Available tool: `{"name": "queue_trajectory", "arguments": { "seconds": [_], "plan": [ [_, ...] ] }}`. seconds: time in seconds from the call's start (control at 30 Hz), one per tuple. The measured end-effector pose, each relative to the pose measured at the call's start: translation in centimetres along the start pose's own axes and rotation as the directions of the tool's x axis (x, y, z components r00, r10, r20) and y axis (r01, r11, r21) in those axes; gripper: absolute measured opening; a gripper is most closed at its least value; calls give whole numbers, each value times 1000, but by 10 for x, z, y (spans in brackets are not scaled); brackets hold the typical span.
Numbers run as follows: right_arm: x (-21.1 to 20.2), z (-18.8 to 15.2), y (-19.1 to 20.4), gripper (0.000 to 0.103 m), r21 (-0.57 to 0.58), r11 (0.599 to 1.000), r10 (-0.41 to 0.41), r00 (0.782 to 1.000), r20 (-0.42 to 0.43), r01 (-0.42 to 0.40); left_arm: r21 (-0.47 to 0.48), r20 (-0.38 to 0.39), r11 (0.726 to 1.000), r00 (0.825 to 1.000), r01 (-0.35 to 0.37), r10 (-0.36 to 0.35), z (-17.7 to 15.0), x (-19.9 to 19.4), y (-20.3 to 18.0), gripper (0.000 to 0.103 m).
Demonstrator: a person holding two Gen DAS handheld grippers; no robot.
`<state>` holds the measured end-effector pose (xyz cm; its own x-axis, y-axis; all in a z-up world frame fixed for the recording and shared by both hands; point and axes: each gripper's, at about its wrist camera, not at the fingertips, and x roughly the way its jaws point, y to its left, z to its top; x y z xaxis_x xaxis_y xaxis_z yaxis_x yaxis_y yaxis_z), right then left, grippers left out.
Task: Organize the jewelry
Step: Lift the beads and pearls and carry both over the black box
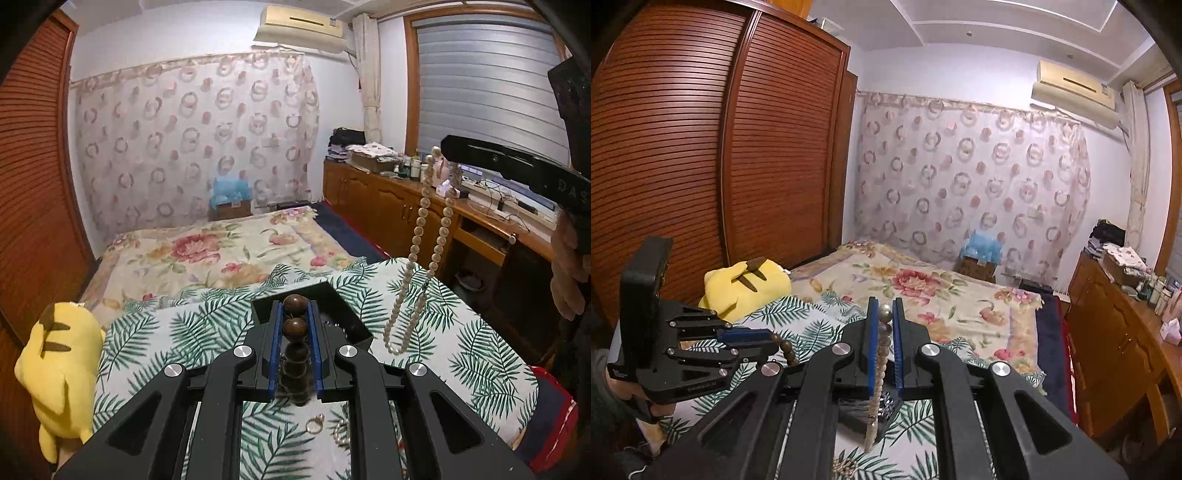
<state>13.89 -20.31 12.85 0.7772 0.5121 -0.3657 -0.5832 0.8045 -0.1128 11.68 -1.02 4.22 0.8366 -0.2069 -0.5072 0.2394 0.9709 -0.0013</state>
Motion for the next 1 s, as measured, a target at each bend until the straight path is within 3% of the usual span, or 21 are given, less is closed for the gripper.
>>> {"name": "queue_trajectory", "arguments": {
  "seconds": [0.27, 0.47, 0.67, 1.0],
  "plan": [
    [25, 10, -12, 9, -18, 1000, 20, 1000, 0, -20, -14, -10, 1000, 1000, 28, -28, 17, 34, 2, 12],
    [53, 13, -21, 9, -17, 999, 33, 999, -16, -33, -28, -56, 999, 997, 44, -46, 13, 69, 5, 12],
    [95, 3, -28, 9, -6, 1000, 30, 998, -54, -30, -51, -126, 997, 990, 58, -64, -2, 103, 10, 12],
    [147, -28, -37, 9, 27, 998, 55, 989, -137, -52, -67, -169, 996, 983, 64, -75, -15, 120, 15, 15]
  ]
}}
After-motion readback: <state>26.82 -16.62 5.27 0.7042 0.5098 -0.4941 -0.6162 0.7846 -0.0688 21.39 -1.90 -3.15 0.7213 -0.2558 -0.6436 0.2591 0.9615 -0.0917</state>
